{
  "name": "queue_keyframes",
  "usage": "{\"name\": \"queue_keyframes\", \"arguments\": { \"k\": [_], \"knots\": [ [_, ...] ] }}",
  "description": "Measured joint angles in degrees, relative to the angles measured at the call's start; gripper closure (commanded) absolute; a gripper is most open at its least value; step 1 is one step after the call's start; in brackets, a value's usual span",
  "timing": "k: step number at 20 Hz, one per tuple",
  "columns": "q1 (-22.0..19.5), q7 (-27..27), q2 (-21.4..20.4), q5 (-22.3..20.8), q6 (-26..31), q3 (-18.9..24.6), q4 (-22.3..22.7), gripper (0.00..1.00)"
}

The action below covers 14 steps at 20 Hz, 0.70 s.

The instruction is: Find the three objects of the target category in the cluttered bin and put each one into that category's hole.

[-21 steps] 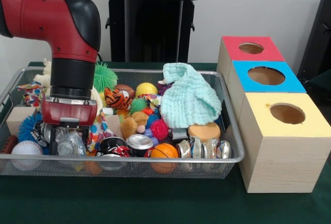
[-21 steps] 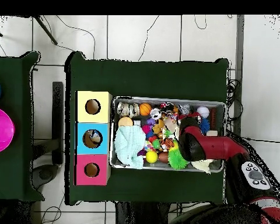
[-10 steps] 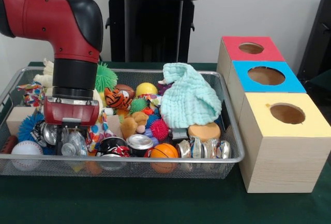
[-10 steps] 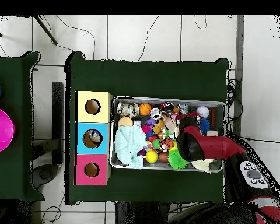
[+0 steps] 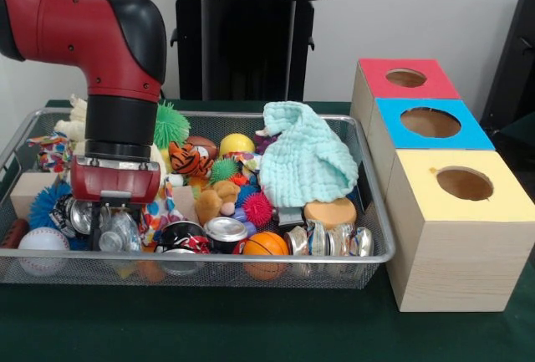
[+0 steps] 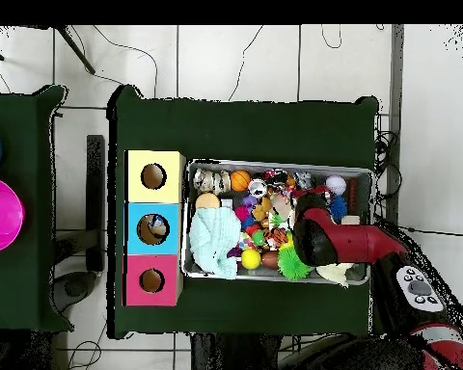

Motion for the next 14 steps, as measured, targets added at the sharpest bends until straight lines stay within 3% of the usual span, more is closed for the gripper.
{"name": "queue_keyframes", "arguments": {
  "k": [5, 14],
  "knots": [
    [-3.1, 0.0, -4.6, 1.0, 2.8, 3.5, 4.8, 1.00],
    [-11.0, 0.0, -21.5, 10.9, 19.2, 12.3, 18.7, 1.00]
  ]
}}
